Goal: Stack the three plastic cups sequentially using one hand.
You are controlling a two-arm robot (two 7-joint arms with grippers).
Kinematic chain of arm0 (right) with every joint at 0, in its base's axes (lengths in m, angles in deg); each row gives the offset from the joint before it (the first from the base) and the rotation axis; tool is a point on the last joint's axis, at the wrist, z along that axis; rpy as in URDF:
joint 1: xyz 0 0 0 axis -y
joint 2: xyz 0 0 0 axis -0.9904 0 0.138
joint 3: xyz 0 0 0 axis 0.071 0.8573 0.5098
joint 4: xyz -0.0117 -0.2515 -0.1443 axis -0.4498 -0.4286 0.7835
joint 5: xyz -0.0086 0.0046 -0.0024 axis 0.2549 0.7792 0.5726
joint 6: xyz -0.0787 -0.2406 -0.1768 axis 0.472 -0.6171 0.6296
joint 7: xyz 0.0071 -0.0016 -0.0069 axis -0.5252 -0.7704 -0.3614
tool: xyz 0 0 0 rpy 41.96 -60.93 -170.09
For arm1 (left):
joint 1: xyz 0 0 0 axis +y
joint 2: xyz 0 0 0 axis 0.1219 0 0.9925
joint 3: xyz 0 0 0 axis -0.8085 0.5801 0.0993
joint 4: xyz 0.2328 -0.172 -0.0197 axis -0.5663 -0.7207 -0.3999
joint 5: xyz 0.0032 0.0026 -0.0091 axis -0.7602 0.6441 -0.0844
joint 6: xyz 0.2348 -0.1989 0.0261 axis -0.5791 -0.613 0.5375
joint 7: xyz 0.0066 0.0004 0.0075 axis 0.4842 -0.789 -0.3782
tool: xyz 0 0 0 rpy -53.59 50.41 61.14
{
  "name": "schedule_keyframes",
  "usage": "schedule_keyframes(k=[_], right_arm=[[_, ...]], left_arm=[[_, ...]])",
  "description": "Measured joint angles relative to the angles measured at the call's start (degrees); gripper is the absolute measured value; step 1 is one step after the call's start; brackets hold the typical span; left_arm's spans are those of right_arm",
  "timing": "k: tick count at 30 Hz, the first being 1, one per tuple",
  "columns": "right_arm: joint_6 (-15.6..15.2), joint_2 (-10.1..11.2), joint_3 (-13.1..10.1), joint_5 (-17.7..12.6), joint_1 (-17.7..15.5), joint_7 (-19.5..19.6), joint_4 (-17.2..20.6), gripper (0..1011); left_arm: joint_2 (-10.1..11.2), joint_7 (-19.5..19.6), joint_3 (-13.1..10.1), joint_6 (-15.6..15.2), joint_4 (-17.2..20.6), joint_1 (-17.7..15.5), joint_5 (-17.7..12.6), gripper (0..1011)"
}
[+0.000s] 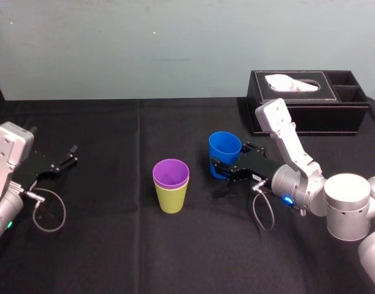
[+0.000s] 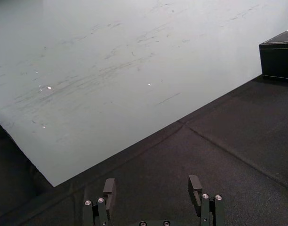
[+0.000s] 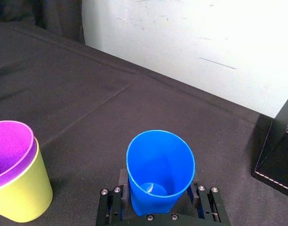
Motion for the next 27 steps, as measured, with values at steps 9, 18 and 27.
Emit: schedule_keyframes(k=[9,18,27], right_arm=[[0.0,0.3,-0.4,0.1,-0.7,0.1,1.5,729],[-2.0,2.8,-2.5,-0.8,-3.5,-0.2,8.7,729],[-4.1,7.3,-4.2,-3.2,-6.6,-2.7,18.0,729]], left_arm=[[0.0,0.0,0.0,0.0,0.0,0.0,0.0,1010],[0.0,0.0,0.0,0.0,0.0,0.0,0.0,1010],[0.0,0.0,0.0,0.0,0.0,0.0,0.0,1010]])
